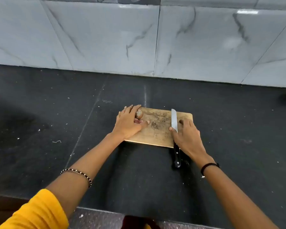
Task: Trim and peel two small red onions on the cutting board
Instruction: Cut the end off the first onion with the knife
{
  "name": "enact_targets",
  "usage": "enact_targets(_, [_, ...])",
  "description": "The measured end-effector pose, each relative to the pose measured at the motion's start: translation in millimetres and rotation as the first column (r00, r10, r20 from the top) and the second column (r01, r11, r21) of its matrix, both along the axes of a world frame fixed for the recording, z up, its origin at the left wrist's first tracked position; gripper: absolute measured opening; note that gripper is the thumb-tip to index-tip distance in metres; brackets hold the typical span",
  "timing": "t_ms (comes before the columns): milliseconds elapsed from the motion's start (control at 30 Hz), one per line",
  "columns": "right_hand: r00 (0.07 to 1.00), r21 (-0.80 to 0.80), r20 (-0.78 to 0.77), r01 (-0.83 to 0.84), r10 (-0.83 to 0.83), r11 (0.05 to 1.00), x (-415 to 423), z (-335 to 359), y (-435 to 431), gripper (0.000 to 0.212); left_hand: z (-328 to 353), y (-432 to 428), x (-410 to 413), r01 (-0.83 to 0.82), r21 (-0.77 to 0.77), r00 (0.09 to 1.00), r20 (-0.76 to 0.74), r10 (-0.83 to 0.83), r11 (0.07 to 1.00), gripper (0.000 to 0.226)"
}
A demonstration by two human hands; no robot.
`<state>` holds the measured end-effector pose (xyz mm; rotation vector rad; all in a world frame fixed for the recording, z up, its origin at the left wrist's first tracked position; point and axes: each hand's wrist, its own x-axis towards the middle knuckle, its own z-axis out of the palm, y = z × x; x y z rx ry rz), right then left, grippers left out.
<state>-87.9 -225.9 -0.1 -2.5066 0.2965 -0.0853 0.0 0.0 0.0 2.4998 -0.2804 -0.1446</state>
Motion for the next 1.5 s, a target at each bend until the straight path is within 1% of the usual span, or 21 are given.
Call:
enact_targets(100, [0.998, -0.047, 0.047, 0.038, -0.036, 0.998, -2, -6, 0, 0.054, -10, -1, 2, -0.019, -0.11, 1.0, 0.007, 0.02, 0.994, 0.077])
enact_targets(167, [0.999, -0.045, 0.007, 0.047, -0.047, 0.998, -5, -8, 4, 0.058, -18, -2, 1, -0.045, -0.181, 0.999, 0.011, 0.048, 0.982, 0.073])
enact_targets(233, [0.998, -0.027, -0.025, 0.048, -0.049, 0.998, -7, -10, 6, 0.061, -20, -4, 1, -0.05, -0.2, 0.998, 0.032, 0.057, 0.979, 0.067])
enact_targets(300, [0.999, 0.001, -0.015, 0.05, -0.049, 0.999, -7, -10, 5, 0.061, -20, -5, 0, -0.056, -0.211, 0.996, 0.06, 0.07, 0.976, 0.061])
enact_targets(433, [0.996, 0.121, 0.049, 0.07, -0.076, 0.99, -11, -13, 0, 0.062, -20, -12, -9, -0.108, -0.275, 0.988, 0.081, 0.135, 0.955, 0.054])
enact_targets(600, [0.993, 0.159, 0.065, 0.089, -0.101, 0.983, -27, -17, -6, 0.067, -23, -19, -27, -0.138, -0.301, 0.981, 0.086, 0.171, 0.943, 0.054])
enact_targets(667, [0.992, 0.171, 0.077, 0.087, -0.101, 0.981, -37, -18, -10, 0.066, -23, -23, -39, -0.152, -0.313, 0.98, 0.073, 0.184, 0.937, 0.054])
enact_targets(967, [0.991, 0.149, 0.111, 0.055, -0.072, 0.987, -95, -20, -44, 0.064, -20, -56, -112, -0.218, -0.336, 0.964, 0.074, 0.257, 0.916, 0.053])
enact_targets(1100, [0.987, 0.125, 0.14, 0.067, -0.084, 0.99, -125, -25, -64, 0.064, -22, -74, -138, -0.173, -0.344, 0.969, 0.109, 0.222, 0.923, 0.053])
enact_targets(1233, [0.974, 0.137, 0.186, 0.102, -0.127, 0.985, -136, -33, -71, 0.063, -28, -84, -136, -0.142, -0.342, 0.965, 0.161, 0.206, 0.929, 0.052])
enact_targets(1400, [0.96, 0.077, 0.235, 0.138, -0.152, 0.987, -138, -39, -67, 0.06, -34, -85, -133, -0.111, -0.388, 0.964, 0.182, 0.195, 0.915, 0.055])
enact_targets(1500, [0.955, 0.054, 0.259, 0.133, -0.142, 0.99, -138, -40, -66, 0.056, -39, -82, -131, -0.066, -0.404, 0.965, 0.208, 0.162, 0.912, 0.057])
